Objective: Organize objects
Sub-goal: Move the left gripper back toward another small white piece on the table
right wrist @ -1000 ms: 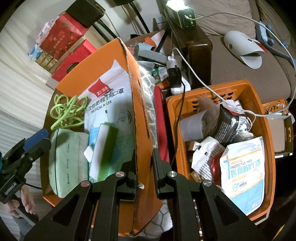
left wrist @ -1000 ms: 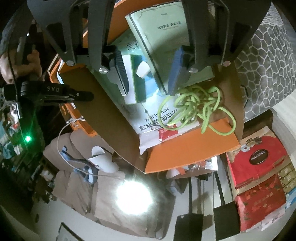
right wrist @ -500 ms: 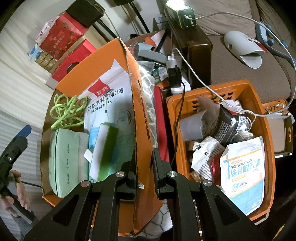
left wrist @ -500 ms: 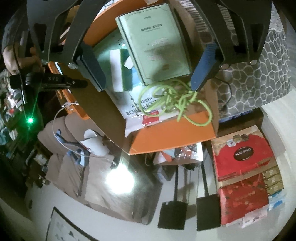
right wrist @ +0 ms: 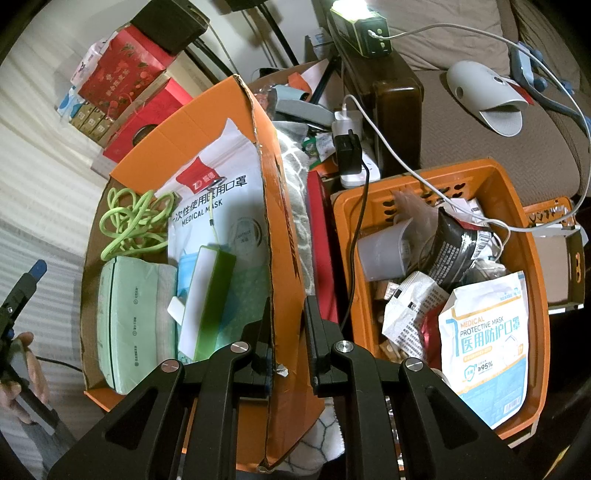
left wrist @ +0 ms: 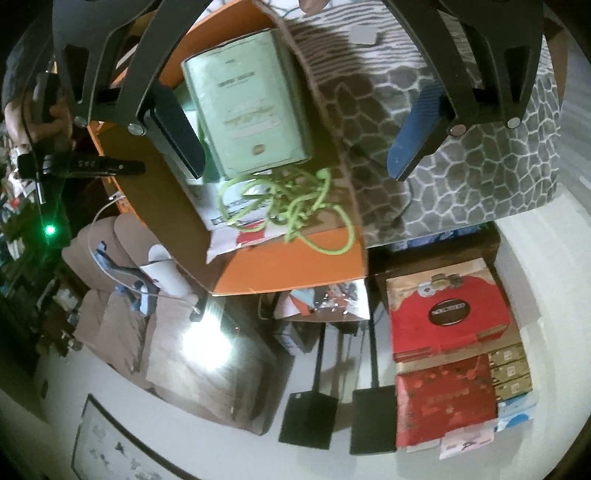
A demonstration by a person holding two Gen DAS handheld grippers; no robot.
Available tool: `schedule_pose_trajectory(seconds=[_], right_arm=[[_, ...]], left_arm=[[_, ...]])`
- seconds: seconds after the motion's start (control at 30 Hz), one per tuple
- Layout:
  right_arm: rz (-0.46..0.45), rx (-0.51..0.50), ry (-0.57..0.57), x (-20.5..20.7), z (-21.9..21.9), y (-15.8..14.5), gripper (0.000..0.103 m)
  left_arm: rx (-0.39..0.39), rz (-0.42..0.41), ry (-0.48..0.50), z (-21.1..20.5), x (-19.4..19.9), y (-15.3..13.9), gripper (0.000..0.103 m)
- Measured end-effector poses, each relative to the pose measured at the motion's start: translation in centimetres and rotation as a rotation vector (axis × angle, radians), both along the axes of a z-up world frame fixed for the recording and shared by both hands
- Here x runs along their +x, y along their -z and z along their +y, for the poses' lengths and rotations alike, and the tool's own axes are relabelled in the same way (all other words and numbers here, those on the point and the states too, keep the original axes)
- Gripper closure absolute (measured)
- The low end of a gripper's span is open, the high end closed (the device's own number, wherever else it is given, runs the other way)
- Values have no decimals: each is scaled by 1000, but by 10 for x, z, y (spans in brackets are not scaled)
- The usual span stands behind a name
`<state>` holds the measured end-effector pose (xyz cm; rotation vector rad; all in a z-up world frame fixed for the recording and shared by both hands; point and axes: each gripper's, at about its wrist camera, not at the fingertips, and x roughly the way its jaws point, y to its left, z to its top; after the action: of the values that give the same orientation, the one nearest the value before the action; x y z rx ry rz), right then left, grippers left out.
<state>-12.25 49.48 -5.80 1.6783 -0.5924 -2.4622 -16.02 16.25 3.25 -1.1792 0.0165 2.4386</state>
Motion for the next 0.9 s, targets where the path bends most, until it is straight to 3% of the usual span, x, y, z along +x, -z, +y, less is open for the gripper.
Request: schedule_pose_trajectory(seconds=[0.47,0.67,0.9], right_arm=[[-3,4,2,1,-1,-1,91],[-3,4,3,1,-2,-1,91],[-3,4,3,1,-1,-1,91]], left_arm=[[-24,-7,-40,-61,15,13,1],[-25,-45,-18,-88,26,33,1],[-92,-86,40,-93,38,64,1]])
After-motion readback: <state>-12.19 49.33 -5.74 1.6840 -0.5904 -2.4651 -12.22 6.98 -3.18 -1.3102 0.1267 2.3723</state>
